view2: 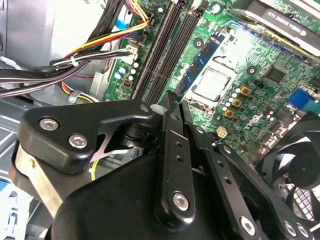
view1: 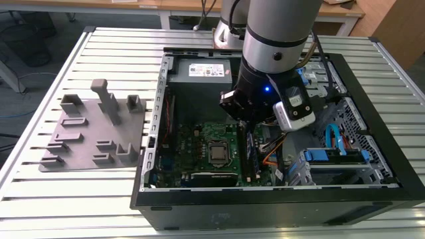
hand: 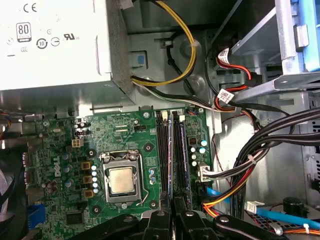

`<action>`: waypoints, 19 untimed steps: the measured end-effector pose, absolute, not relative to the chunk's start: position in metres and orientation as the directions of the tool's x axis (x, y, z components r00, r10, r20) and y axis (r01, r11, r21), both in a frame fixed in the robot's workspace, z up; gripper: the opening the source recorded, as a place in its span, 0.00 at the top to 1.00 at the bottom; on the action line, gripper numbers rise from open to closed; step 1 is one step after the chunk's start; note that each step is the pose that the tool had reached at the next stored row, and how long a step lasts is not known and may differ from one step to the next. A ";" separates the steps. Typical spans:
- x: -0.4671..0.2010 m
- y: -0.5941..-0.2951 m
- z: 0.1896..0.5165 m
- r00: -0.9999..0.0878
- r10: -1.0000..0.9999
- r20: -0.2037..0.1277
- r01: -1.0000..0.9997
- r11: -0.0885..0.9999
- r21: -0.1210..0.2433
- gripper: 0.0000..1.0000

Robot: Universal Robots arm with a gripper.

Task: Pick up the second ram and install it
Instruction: 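Insert the second ram into the second slot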

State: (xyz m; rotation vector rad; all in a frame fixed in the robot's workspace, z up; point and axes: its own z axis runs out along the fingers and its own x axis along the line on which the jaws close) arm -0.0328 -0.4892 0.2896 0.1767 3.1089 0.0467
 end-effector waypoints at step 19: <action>-0.032 -0.489 0.286 -0.999 0.043 -0.025 0.042 0.999 0.032 0.86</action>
